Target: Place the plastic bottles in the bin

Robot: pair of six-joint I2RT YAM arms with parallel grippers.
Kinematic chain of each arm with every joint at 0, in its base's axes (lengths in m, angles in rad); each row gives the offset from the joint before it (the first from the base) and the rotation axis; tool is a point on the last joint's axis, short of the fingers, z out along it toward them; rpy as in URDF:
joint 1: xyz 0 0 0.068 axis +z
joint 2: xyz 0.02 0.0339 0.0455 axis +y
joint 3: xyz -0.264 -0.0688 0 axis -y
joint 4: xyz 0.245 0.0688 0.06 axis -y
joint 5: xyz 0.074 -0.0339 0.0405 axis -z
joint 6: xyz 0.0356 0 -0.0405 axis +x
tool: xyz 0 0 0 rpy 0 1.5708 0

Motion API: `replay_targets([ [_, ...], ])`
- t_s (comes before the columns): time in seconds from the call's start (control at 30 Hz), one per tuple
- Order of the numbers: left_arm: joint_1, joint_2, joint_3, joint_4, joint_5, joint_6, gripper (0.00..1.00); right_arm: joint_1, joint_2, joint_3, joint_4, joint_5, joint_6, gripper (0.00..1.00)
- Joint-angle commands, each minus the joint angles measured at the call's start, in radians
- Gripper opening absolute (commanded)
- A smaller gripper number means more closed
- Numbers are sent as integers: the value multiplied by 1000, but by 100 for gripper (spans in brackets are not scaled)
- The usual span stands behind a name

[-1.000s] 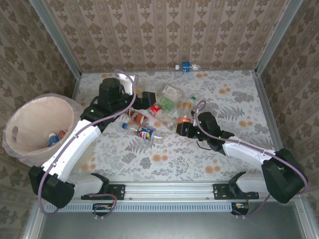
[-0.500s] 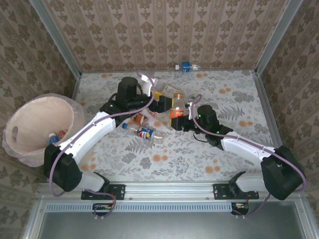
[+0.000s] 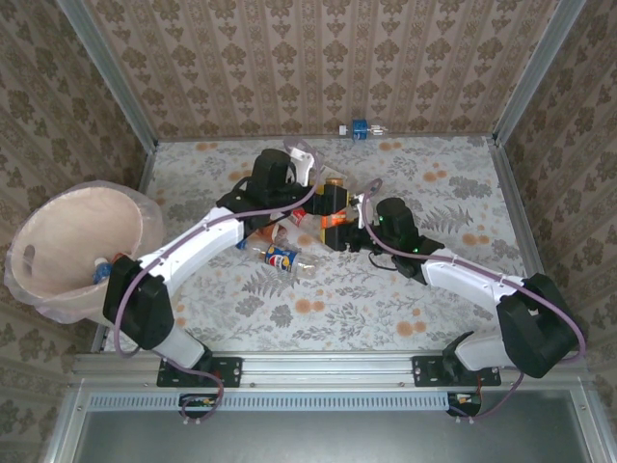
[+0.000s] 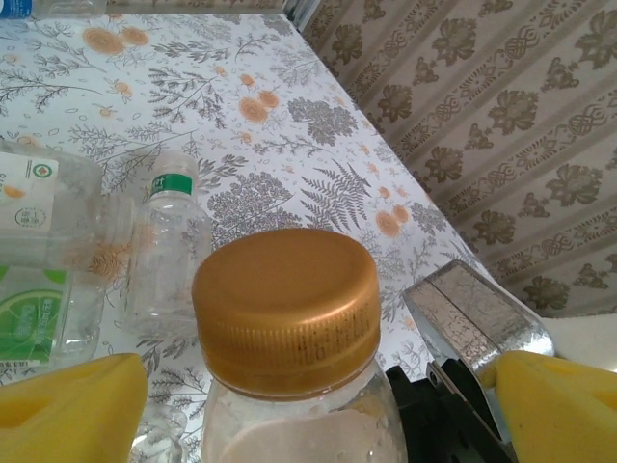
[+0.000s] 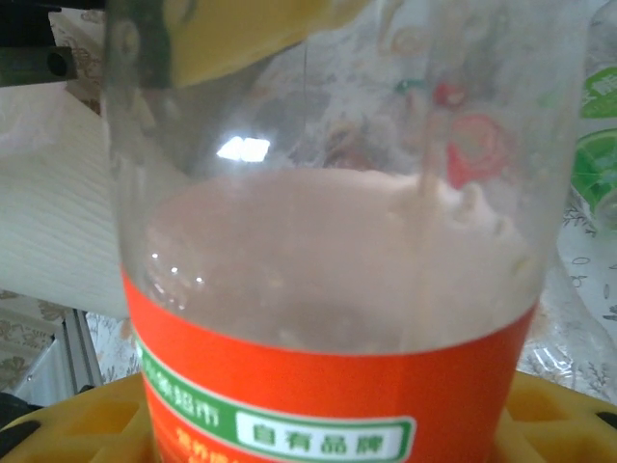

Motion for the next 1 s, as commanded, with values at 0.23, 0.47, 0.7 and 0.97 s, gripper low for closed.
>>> replay_targets([
  [0.23,19,84,35,-32,77,-29,81,17,-3,63,83,-58,-52,47],
  [0.47,148,34,-191,411,256,-294,90,17,-8,59,72,-49,-57,48],
  [0.7,69,29,-75,111,220,-8,92,20,20,109,21,-84,-77,48],
  [0.97,58,77,-29,41,172,-2,61,25,17,143,-22,-84,-96,49],
])
